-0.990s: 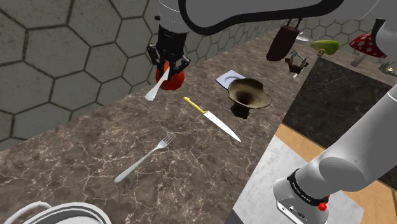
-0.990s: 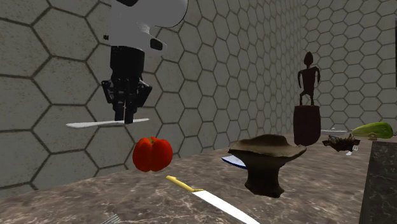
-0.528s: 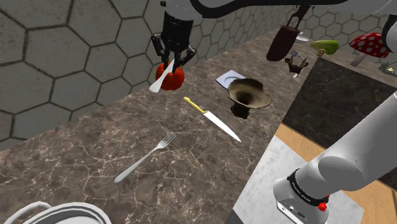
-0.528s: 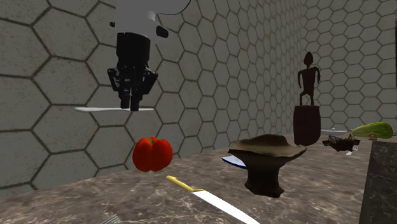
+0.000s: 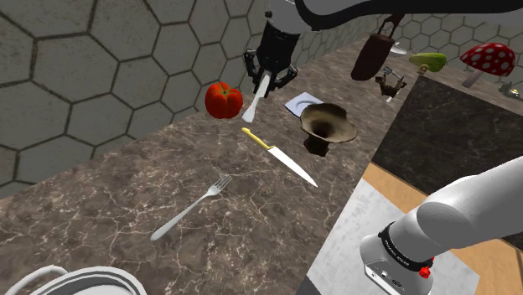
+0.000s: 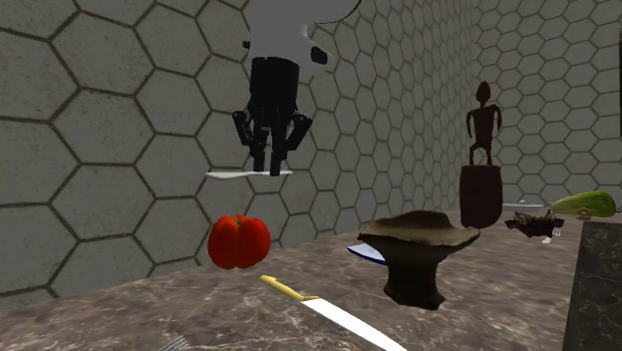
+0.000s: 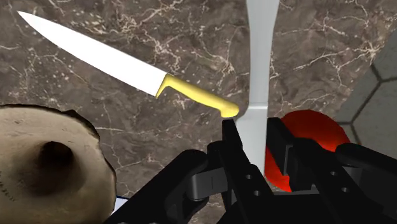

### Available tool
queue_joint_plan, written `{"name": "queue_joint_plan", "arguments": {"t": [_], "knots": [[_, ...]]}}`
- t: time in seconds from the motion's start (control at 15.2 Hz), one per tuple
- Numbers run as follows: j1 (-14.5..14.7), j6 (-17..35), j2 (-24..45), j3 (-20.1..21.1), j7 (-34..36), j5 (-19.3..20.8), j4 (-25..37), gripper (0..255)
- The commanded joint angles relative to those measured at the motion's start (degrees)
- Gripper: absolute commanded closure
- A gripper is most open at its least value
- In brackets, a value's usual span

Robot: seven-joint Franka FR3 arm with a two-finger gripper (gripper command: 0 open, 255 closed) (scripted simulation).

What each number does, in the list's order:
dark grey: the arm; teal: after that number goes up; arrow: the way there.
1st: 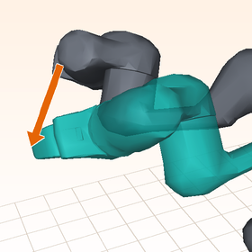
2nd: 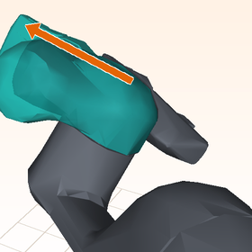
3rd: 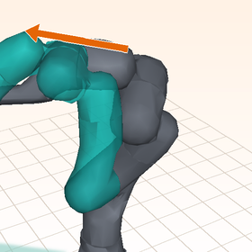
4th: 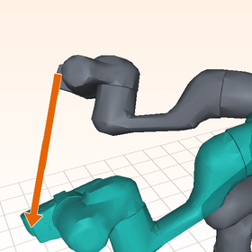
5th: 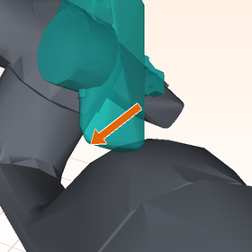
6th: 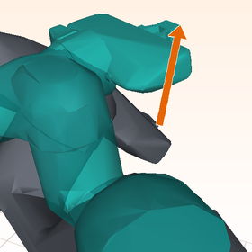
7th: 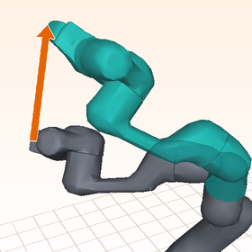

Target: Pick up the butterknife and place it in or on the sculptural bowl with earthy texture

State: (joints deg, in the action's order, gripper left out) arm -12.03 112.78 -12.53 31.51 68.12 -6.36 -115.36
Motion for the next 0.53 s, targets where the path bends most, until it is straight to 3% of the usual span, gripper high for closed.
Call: {"name": "queue_joint_plan", "arguments": {"t": [0.0, 0.46], "knots": [[-0.29, 0.41, -4.53, -2.6, -4.19, -2.46, -4.69, 255], [-1.02, -0.32, -14.76, -11.04, -15.11, -5.16, -14.96, 255]]}}
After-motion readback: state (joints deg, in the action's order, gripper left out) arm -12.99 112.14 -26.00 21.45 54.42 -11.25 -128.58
